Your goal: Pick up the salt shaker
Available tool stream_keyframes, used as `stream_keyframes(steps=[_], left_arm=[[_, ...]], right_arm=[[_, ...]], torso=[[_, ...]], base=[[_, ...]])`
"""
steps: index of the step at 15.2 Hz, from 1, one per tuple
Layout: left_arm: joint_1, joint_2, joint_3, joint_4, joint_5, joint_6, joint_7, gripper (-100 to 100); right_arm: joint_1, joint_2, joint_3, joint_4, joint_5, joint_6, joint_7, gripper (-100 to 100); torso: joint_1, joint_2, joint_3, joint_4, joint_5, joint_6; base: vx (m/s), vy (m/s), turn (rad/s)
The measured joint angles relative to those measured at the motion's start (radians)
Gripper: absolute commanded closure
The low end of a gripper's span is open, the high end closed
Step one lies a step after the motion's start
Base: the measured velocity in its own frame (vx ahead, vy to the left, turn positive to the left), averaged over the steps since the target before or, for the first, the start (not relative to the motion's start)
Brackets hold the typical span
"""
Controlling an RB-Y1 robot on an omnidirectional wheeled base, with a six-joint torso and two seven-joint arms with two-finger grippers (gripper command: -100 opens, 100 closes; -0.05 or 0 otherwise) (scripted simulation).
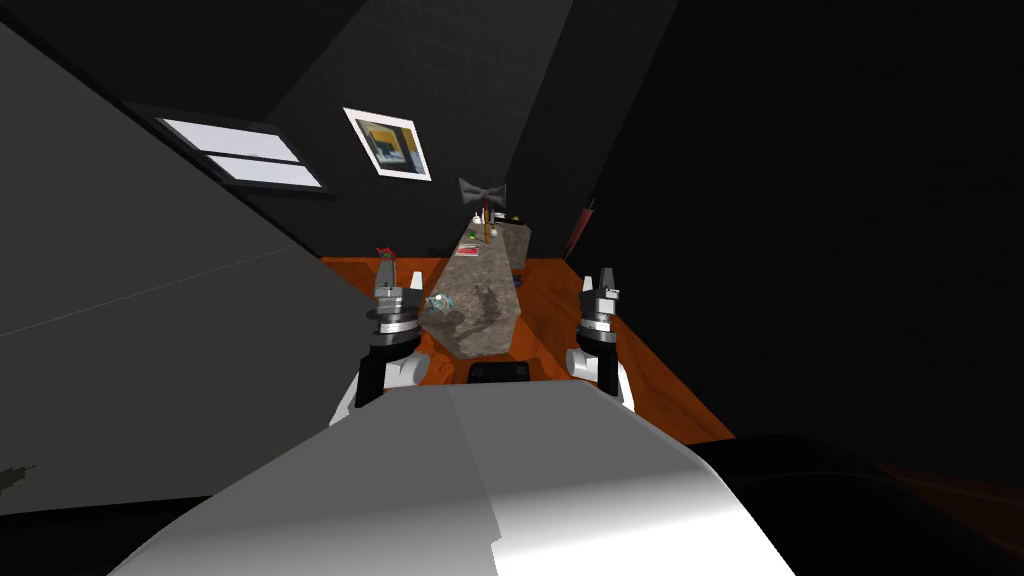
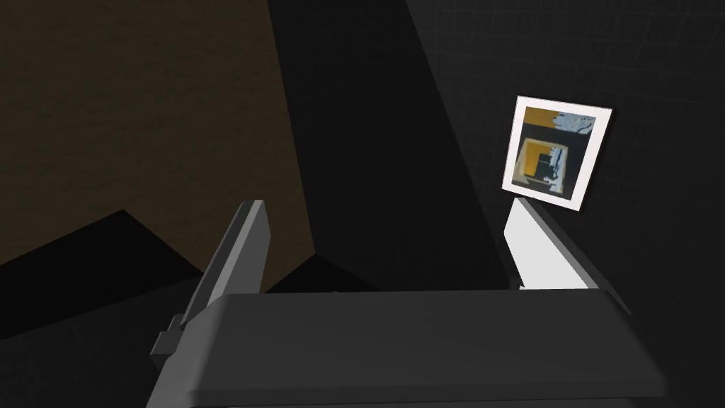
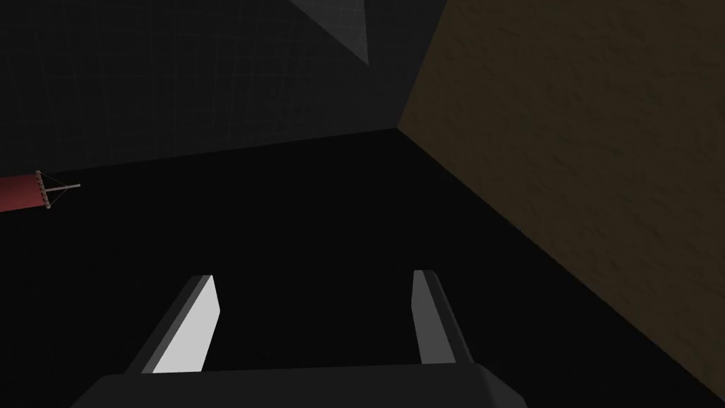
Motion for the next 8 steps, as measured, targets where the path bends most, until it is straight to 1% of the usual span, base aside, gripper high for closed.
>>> stream_keyframes(steps=[3, 8], left_arm=[[-0.011, 0.062, 0.006, 0.006, 0.019, 0.054, 0.026, -100], [-0.027, 0.138, 0.013, 0.020, 0.047, 0.138, 0.069, -100]], right_arm=[[0.000, 0.000, 0.000, 0.000, 0.000, 0.000, 0.000, 0], [0.000, 0.000, 0.000, 0.000, 0.000, 0.000, 0.000, 0]], torso=[[0.000, 0.000, 0.000, 0.000, 0.000, 0.000], [0.000, 0.000, 0.000, 0.000, 0.000, 0.000]], base=[[0.012, -0.005, -0.009], [0.012, -0.005, -0.011]])
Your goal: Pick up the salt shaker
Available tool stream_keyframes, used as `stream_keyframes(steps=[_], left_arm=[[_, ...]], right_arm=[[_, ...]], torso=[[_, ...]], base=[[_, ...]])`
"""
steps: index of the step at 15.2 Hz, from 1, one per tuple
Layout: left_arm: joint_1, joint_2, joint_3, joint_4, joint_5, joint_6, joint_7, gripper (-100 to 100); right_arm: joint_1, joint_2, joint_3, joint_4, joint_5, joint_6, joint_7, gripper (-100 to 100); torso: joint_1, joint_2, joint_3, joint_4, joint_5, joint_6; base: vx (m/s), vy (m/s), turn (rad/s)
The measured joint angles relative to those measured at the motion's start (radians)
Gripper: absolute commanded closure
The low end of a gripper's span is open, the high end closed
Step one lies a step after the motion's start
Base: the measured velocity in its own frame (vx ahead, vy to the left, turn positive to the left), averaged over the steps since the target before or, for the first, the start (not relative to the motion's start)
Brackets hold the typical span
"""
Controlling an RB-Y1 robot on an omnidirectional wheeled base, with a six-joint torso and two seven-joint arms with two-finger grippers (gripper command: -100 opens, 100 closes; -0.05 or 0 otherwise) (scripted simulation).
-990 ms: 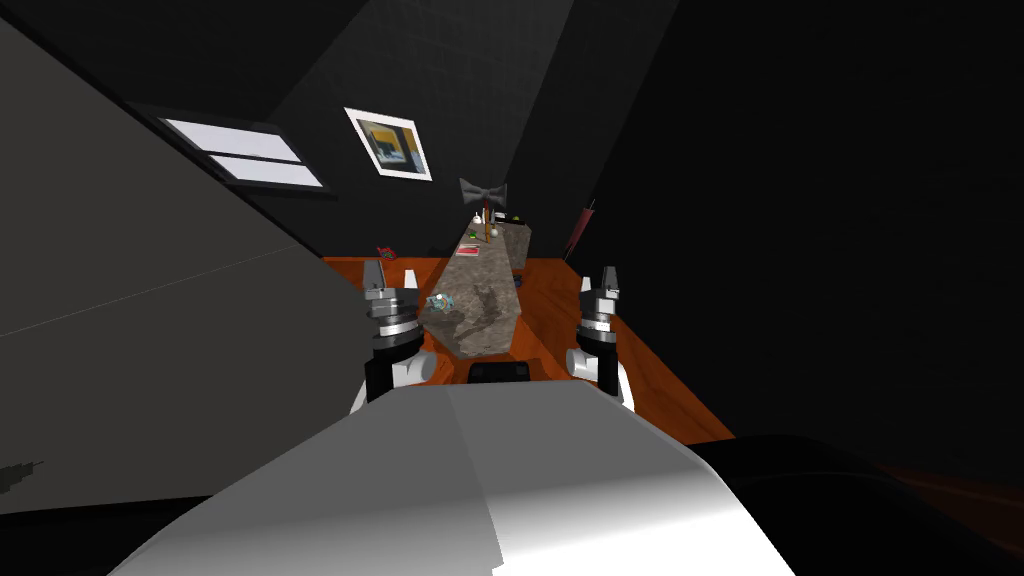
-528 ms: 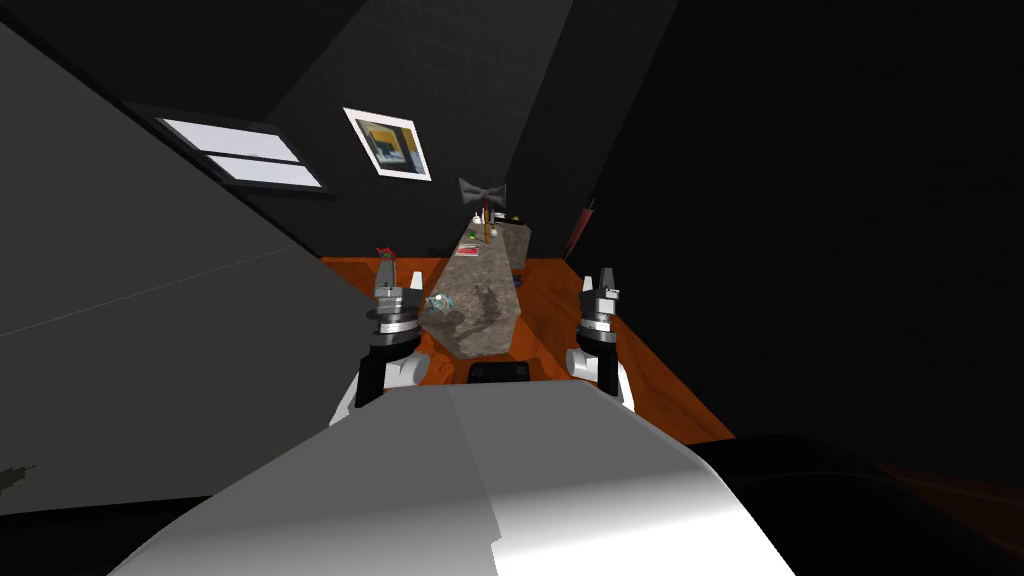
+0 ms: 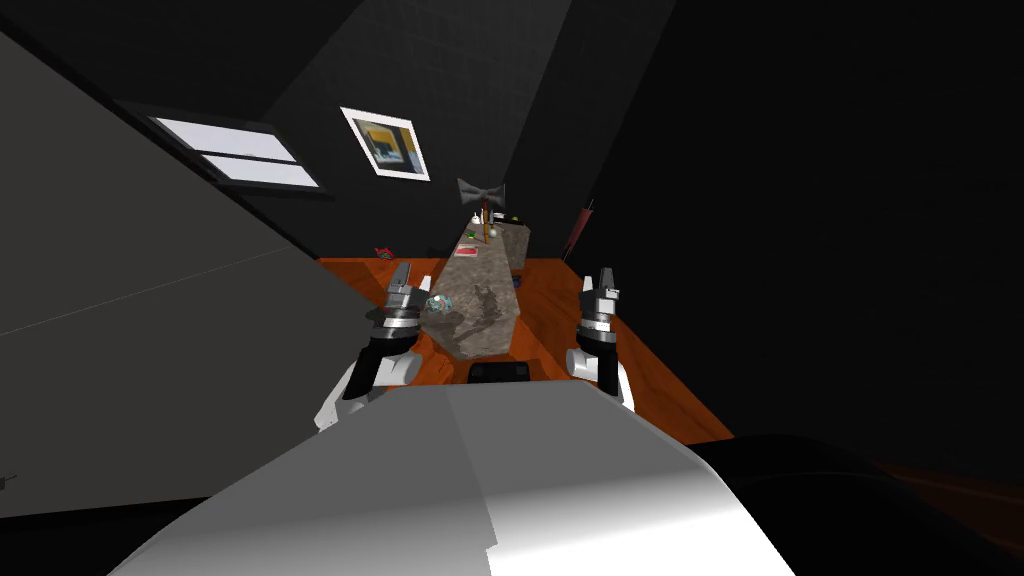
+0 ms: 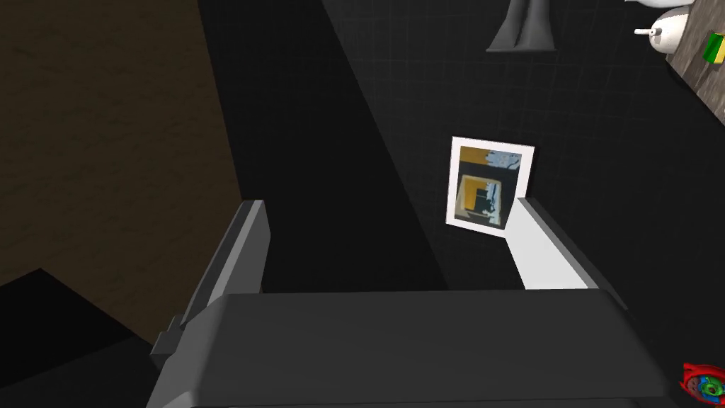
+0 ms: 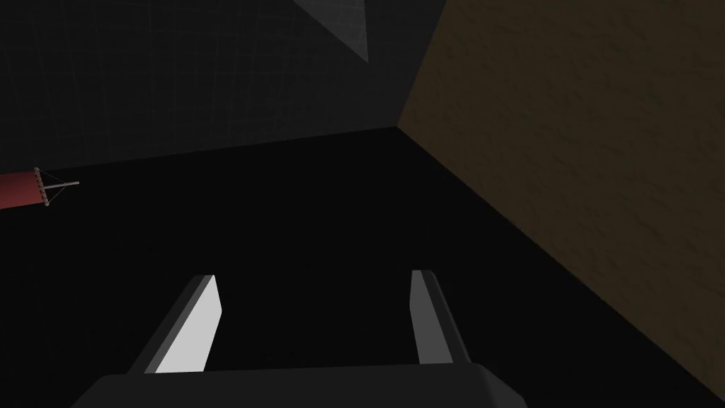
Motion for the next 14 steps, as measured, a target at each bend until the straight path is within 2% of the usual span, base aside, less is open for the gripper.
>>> stream_keyframes(steps=[5, 14], left_arm=[[-0.017, 0.078, 0.012, 0.007, 0.038, 0.099, 0.053, -100], [-0.038, 0.162, 0.021, 0.023, 0.085, 0.248, 0.123, -100]], right_arm=[[0.000, 0.000, 0.000, 0.000, 0.000, 0.000, 0.000, 0], [0.000, 0.000, 0.000, 0.000, 0.000, 0.000, 0.000, 0]], torso=[[0.000, 0.000, 0.000, 0.000, 0.000, 0.000], [0.000, 0.000, 0.000, 0.000, 0.000, 0.000]], base=[[0.014, -0.006, -0.011], [0.011, -0.003, -0.009]])
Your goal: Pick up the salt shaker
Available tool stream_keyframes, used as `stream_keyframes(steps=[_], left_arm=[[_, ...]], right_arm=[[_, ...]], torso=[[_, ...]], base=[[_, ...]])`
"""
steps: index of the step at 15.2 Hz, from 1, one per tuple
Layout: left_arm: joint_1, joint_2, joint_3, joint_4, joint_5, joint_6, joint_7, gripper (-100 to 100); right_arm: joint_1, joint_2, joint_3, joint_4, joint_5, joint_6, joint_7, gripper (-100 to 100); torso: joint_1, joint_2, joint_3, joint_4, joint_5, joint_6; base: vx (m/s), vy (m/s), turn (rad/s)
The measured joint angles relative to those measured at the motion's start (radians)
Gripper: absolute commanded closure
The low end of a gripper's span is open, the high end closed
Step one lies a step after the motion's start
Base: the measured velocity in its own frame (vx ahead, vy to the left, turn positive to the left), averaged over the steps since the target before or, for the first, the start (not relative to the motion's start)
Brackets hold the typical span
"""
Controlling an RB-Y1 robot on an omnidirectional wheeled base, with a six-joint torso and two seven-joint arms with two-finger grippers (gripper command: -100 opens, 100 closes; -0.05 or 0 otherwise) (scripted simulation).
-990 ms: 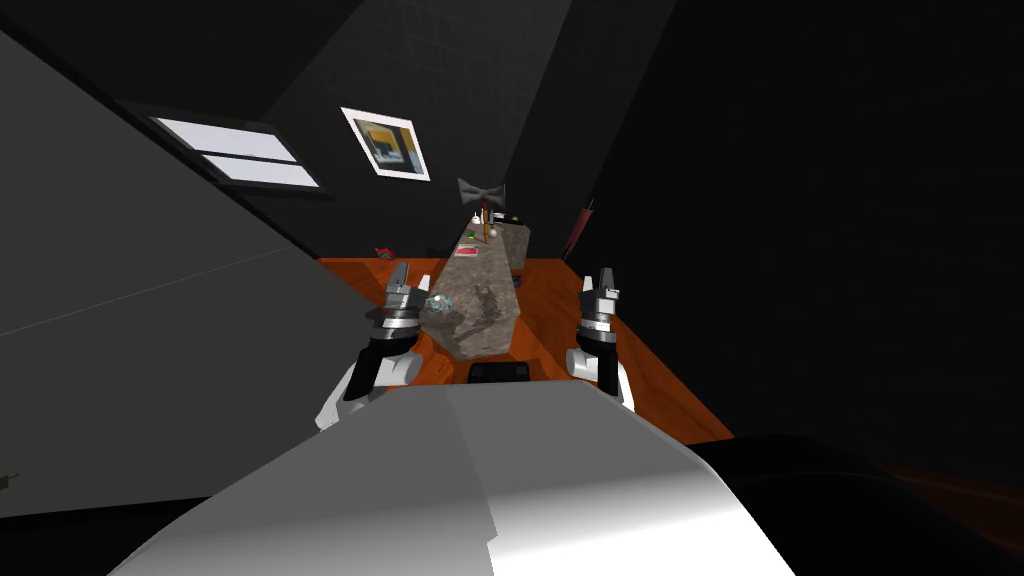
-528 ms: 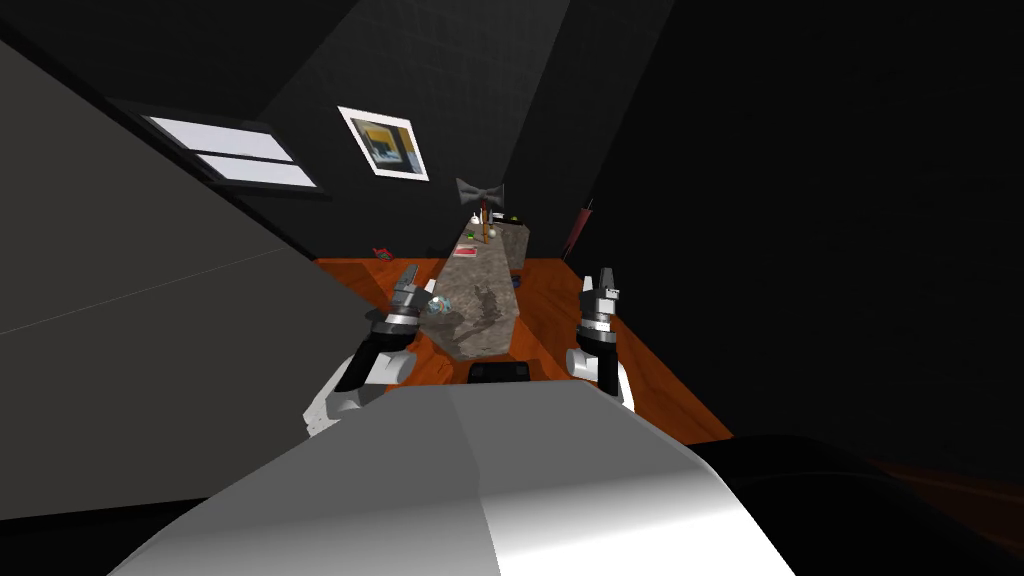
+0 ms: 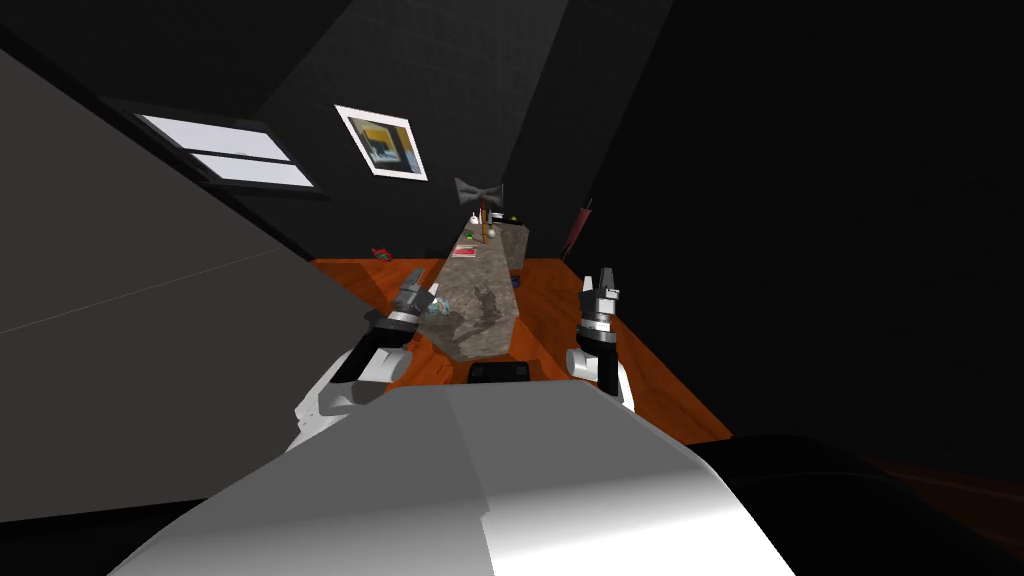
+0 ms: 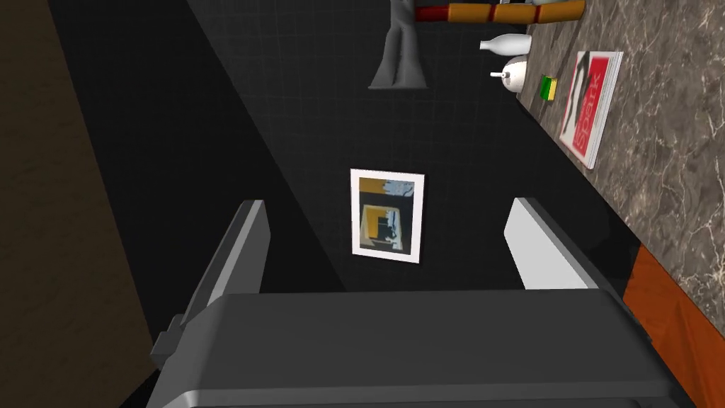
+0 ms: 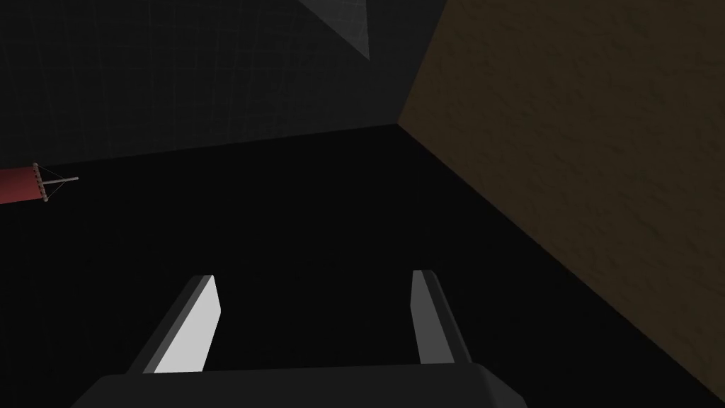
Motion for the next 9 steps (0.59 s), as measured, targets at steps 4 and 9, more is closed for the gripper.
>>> stream_keyframes(steps=[4, 9], left_arm=[[-0.011, 0.033, 0.005, 0.003, 0.022, 0.073, 0.034, -100], [-0.029, 0.089, 0.019, 0.011, 0.061, 0.173, 0.088, -100]], right_arm=[[0.000, 0.000, 0.000, 0.000, 0.000, 0.000, 0.000, 0], [0.000, 0.000, 0.000, 0.000, 0.000, 0.000, 0.000, 0]], torso=[[0.000, 0.000, 0.000, 0.000, 0.000, 0.000], [0.000, -0.001, 0.000, 0.000, 0.000, 0.000]], base=[[0.012, -0.003, -0.008], [0.016, -0.004, -0.012]])
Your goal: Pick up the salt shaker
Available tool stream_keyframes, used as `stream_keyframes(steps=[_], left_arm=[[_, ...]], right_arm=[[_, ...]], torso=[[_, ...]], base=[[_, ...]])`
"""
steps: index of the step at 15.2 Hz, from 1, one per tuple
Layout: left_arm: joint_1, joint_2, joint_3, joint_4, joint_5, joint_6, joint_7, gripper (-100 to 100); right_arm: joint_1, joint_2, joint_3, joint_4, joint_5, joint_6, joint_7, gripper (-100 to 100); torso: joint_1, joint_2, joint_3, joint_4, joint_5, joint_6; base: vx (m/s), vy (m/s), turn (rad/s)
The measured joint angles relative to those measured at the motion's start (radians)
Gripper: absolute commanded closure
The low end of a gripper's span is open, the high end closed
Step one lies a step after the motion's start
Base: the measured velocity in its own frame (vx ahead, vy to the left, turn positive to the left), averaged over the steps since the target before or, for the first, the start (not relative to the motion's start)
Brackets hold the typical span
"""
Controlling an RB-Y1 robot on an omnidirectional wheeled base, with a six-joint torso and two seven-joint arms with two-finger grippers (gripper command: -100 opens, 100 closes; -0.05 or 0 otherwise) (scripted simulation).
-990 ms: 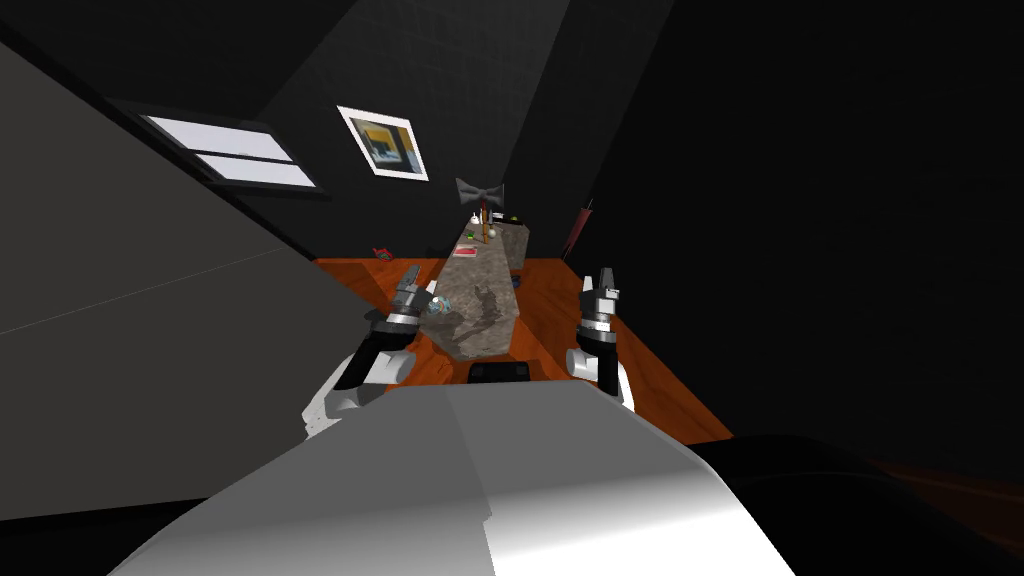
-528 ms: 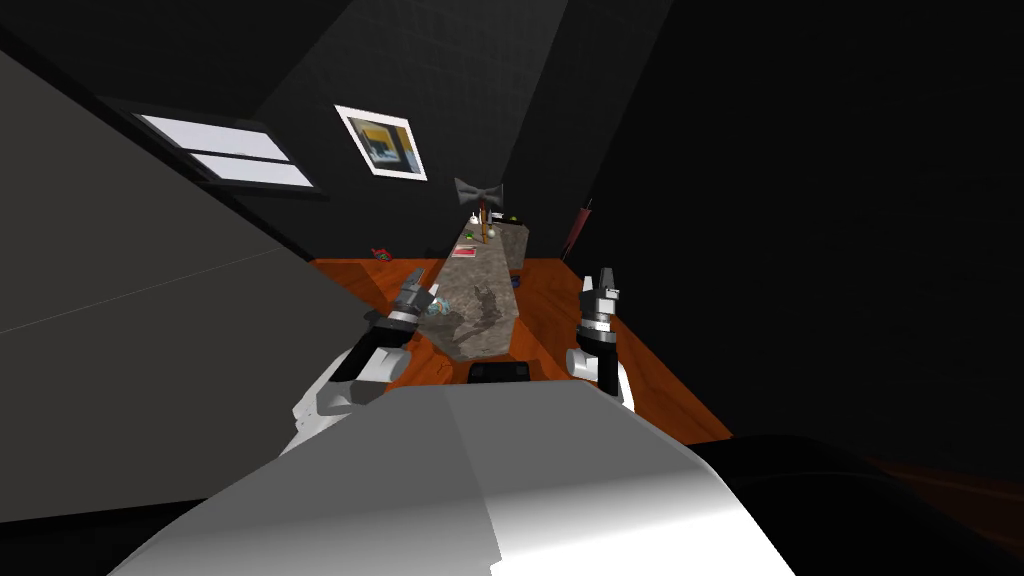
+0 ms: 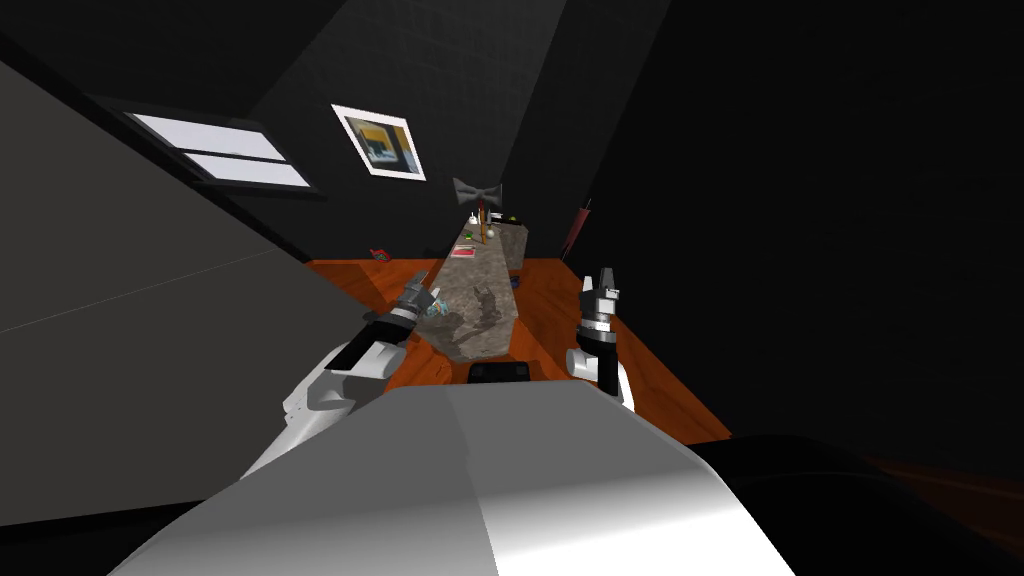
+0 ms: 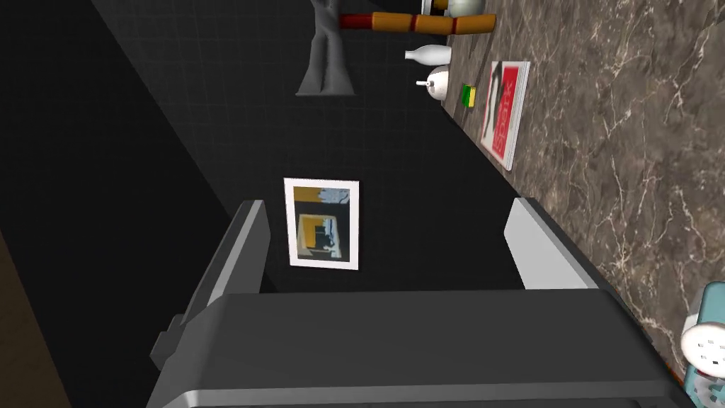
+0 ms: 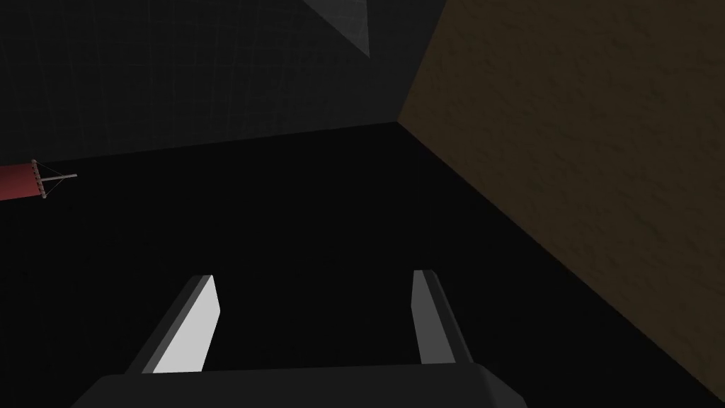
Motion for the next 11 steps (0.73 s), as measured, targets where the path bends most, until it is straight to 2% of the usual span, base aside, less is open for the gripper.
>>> stream_keyframes(steps=[11], left_arm=[[-0.035, 0.086, 0.015, 0.021, 0.069, 0.218, 0.105, -100]], right_arm=[[0.000, 0.000, 0.000, 0.000, 0.000, 0.000, 0.000, 0]], torso=[[0.000, 0.000, 0.000, 0.000, 0.000, 0.000]], base=[[0.015, -0.003, -0.010]])
